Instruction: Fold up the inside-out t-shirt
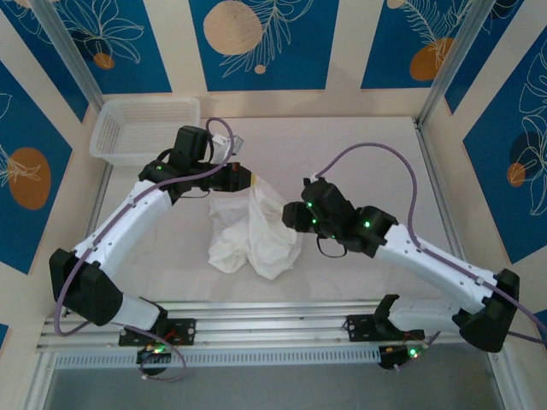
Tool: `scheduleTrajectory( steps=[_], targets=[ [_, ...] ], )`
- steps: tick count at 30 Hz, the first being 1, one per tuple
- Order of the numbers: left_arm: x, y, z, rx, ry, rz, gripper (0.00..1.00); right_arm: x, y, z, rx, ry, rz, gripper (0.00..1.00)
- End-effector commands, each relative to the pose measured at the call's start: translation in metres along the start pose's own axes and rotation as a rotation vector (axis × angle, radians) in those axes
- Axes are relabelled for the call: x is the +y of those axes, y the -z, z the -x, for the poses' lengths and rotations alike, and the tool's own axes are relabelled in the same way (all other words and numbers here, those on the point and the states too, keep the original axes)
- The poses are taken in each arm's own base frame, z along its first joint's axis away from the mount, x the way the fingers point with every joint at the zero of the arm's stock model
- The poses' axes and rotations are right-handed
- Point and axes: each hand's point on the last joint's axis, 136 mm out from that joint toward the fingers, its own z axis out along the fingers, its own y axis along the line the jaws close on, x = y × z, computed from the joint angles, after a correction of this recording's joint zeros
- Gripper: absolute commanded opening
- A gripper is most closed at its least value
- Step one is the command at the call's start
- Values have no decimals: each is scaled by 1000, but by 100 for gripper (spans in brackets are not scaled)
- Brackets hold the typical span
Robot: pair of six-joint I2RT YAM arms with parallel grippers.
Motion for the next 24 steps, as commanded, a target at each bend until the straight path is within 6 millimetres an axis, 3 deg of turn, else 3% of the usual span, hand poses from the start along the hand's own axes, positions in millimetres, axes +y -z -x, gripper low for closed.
scheduleTrajectory(
  steps=[1, 5, 10, 14, 18, 24],
  targets=[
    [-6, 5, 6, -16, 9, -25, 0, 24, -16, -28, 114, -226, 106, 32],
    [-7, 6, 6, -19, 7, -26, 0, 23, -41, -33, 120, -438, 72, 32],
    [-10, 8, 6, -19, -4, -32, 0, -28, -64, -30, 74, -703, -113, 33],
    [-11, 7, 6, -12, -9, -40, 0, -30, -81, -21, 68, -820, -29, 37],
    [-10, 6, 7, -10, -14, -40, 0, -38, -88, -21, 66, -915, -57, 45],
    [-10, 4, 5, 1, -22, -45, 0, -28, -101, -11, 64, -1011, 36, 55]
  ],
)
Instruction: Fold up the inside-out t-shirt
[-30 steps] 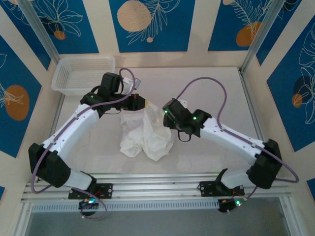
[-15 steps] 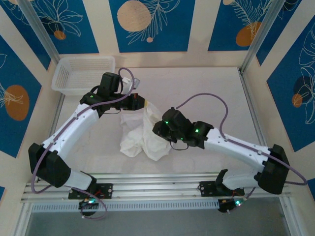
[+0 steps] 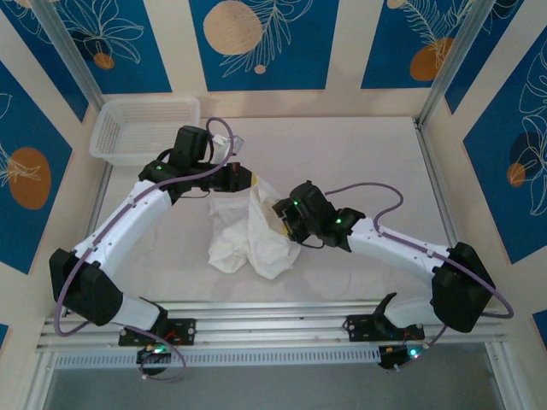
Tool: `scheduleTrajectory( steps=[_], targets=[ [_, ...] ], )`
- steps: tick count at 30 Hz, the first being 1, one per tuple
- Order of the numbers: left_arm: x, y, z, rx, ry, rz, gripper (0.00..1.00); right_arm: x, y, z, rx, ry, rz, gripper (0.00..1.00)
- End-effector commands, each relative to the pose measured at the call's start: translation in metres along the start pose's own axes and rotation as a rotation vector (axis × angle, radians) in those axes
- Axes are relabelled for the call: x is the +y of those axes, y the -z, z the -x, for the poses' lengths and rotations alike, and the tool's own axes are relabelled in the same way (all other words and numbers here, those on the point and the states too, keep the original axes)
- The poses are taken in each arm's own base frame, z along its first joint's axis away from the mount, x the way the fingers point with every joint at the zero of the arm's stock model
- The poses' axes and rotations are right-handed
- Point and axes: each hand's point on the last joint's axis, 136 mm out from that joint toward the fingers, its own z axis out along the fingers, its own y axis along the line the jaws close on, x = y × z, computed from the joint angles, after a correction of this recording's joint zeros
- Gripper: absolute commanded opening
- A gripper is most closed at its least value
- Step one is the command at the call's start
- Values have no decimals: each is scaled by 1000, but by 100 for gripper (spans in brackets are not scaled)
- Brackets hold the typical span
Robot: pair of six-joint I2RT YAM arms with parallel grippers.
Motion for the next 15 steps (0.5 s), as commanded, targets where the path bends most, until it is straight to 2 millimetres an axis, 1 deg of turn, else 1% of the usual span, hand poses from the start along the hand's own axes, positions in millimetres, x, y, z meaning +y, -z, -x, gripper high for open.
scheduleTrajectory(
  steps=[1, 7, 10, 12, 15],
  targets=[
    [-7, 4, 6, -3, -31, -28, 0, 9, -11, -5, 49, -111, 49, 55],
    [-6, 4, 5, 0, -36, -25, 0, 6, -27, -17, 107, -166, 13, 55],
    [-7, 4, 5, 1, -37, -28, 0, 6, -31, -15, 90, -185, 15, 54],
    [-7, 5, 4, 4, -38, -29, 0, 7, -32, -11, 71, -188, 24, 49],
    [-7, 5, 3, 3, -41, -27, 0, 11, -33, -7, 60, -201, 49, 34]
  ],
)
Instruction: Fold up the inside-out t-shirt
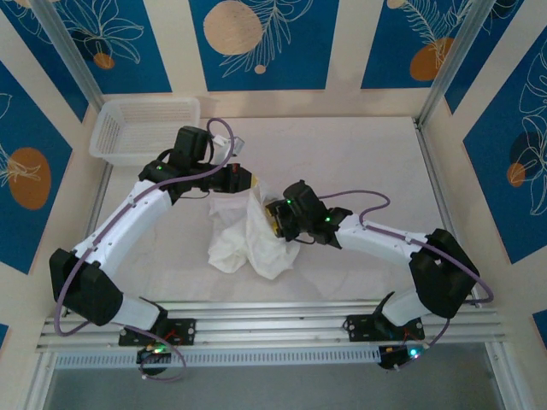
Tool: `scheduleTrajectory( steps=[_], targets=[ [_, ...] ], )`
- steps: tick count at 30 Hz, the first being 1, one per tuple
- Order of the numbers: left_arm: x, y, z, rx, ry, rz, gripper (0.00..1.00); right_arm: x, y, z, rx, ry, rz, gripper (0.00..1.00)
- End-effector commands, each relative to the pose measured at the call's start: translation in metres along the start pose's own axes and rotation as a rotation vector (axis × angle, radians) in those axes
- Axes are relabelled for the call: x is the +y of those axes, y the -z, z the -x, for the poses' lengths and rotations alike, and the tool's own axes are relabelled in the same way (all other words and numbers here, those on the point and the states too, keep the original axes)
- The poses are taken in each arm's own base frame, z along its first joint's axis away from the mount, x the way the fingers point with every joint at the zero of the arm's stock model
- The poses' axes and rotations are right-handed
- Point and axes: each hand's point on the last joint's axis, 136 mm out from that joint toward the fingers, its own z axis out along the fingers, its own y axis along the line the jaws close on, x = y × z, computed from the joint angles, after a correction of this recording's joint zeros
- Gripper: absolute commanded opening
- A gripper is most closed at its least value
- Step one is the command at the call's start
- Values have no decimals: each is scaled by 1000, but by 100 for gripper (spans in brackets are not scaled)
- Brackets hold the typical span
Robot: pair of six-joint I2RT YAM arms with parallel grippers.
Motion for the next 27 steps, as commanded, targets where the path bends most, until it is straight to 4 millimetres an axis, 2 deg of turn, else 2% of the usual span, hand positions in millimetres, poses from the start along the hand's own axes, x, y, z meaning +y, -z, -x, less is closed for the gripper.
scheduleTrajectory(
  steps=[1, 7, 10, 17, 22, 25, 27],
  targets=[
    [-7, 5, 6, -8, -29, -27, 0, 10, 0, 2, -6, -35, 44, 27],
    [-6, 5, 7, -12, -33, -20, 0, 19, 10, 2, -6, 8, 76, 0],
    [4, 7, 6, -14, -35, 25, 0, 20, 26, 5, -24, 71, 96, 0],
    [53, 8, 7, -20, 108, 73, 0, 36, 87, 13, -46, 341, 176, 0],
    [59, 0, 2, -6, 128, 58, 0, 51, 117, 6, 14, 501, 190, 0],
    [64, -1, 0, -2, 129, 75, 0, 56, 141, 16, -60, 592, 101, 0],
    [69, -1, 0, -1, 128, 100, 0, 54, 161, 33, -141, 573, 30, 0]
  ],
)
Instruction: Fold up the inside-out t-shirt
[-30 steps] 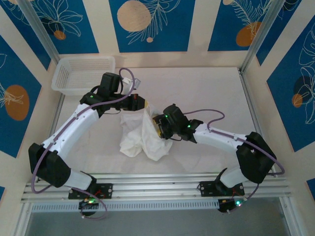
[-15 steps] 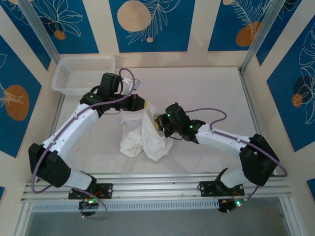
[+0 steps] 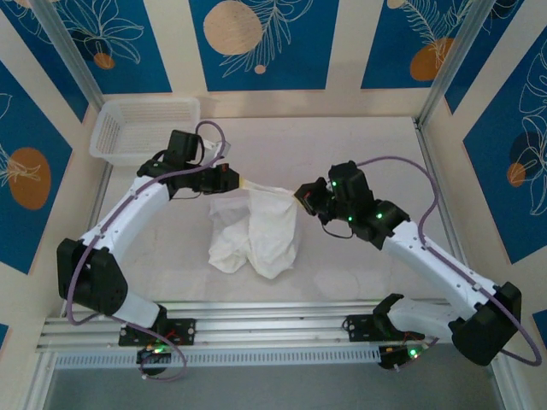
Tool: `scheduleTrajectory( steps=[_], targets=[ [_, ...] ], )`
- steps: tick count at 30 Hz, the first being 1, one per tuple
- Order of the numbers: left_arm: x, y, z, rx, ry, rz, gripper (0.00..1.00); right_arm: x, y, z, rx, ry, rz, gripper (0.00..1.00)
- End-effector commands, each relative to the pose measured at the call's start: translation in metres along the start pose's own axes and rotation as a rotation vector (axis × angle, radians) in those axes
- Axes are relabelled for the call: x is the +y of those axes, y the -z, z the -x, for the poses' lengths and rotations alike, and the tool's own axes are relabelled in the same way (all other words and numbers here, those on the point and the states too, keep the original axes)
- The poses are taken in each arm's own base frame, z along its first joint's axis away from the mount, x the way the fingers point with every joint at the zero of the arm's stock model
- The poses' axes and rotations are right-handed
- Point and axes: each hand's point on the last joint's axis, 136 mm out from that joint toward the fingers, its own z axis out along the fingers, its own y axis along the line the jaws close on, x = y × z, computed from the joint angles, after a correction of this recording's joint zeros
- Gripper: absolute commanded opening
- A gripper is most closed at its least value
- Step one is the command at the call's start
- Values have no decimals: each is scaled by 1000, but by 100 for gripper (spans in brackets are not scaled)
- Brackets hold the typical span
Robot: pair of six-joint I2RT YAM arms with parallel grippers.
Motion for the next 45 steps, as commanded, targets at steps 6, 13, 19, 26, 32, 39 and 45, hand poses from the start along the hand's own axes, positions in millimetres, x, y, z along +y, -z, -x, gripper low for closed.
scheduleTrajectory(
  steps=[6, 13, 19, 26, 32, 39, 45],
  targets=[
    [0, 8, 10, -26, -52, 24, 0, -16, 74, 29, -87, 82, -268, 0],
    [19, 6, 12, -24, -44, 114, 0, 50, 78, 10, -4, 357, 62, 20],
    [70, -11, 3, -6, 63, 239, 1, 26, 71, 11, -35, 535, 17, 28],
    [126, 7, 20, -75, 124, 389, 32, 24, 29, -35, 93, 873, -14, 39],
    [91, 37, 29, -139, 50, 347, 46, 33, -30, -67, 230, 1048, -91, 42],
    [45, 76, -2, -210, -91, 262, 46, 32, -98, -35, 344, 917, -228, 45],
    [29, 104, -28, -276, -187, 277, 48, 17, -141, -44, 559, 823, -279, 48]
  ],
)
